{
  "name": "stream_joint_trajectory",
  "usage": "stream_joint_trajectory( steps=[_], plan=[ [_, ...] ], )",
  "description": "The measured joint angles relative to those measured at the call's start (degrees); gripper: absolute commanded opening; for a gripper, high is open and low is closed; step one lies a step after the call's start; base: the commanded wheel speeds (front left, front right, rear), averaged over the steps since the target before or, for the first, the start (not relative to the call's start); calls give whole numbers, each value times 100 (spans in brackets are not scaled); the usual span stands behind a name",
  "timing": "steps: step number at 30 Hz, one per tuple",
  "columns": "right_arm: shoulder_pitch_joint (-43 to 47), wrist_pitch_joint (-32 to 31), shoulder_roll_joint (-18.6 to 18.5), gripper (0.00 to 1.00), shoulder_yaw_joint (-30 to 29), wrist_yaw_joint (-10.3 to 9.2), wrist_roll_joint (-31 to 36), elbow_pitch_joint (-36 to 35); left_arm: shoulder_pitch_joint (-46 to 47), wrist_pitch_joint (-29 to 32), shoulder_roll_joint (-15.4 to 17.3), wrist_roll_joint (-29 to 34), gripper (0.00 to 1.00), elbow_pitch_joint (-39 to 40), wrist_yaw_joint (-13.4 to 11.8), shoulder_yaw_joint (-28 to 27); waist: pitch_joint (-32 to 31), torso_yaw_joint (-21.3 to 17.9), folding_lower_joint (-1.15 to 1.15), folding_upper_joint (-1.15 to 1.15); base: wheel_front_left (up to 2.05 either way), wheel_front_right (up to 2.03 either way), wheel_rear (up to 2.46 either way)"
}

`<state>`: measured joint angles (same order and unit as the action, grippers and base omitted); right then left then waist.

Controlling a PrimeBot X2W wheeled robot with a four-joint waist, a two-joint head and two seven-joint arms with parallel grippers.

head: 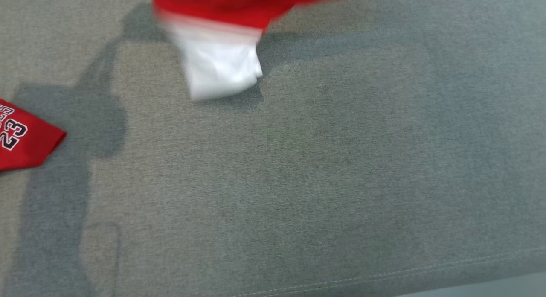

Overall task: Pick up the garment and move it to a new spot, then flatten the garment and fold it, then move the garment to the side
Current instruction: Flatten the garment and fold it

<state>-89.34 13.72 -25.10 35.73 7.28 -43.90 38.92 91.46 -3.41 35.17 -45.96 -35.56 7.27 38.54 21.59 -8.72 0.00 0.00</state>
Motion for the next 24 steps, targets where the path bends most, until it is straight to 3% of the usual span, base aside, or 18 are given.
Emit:
stream_joint_trajectory(
  steps=[3, 5, 10, 12, 15, 20, 24],
  plan=[
    [-86, 51, -49, 0, 210, -5, -88, 5, 321, -435, -84, 62, 0, 248, 19, 179, -27, 154, 0, 0, 0, 0, 0],
    [499, 15, -80, 0, 647, -5, -272, -246, -104, -824, -102, 97, 0, 430, -4, 256, -31, 285, 0, 0, 0, 0, 0],
    [2919, -132, -464, 0, 1330, -2, -1051, -1028, -2731, -1099, -143, -71, 0, 1287, -757, 210, 24, 618, 0, 0, 0, 0, 0],
    [3709, -53, -613, 0, 1333, -3, -1215, -1107, -3959, -1099, -316, -82, 0, 1739, -1139, 30, 105, 698, 0, 0, 0, 0, 0],
    [4415, -3, -628, 0, 1262, -5, -1413, -1183, -5386, -1098, -600, 0, 0, 2312, -1513, -578, 210, 733, 0, 0, 0, 0, 0],
    [5053, 46, -621, 0, 906, -5, -1513, -1426, -6779, -1100, -773, 459, 0, 3273, -1772, -1581, 106, 722, 0, 0, 0, 0, 0],
    [5490, 49, -695, 0, 642, -5, -1332, -1596, -7825, -1099, -786, 662, 0, 3833, -2006, -1700, -83, 704, 0, 0, 0, 0, 0]
  ],
)
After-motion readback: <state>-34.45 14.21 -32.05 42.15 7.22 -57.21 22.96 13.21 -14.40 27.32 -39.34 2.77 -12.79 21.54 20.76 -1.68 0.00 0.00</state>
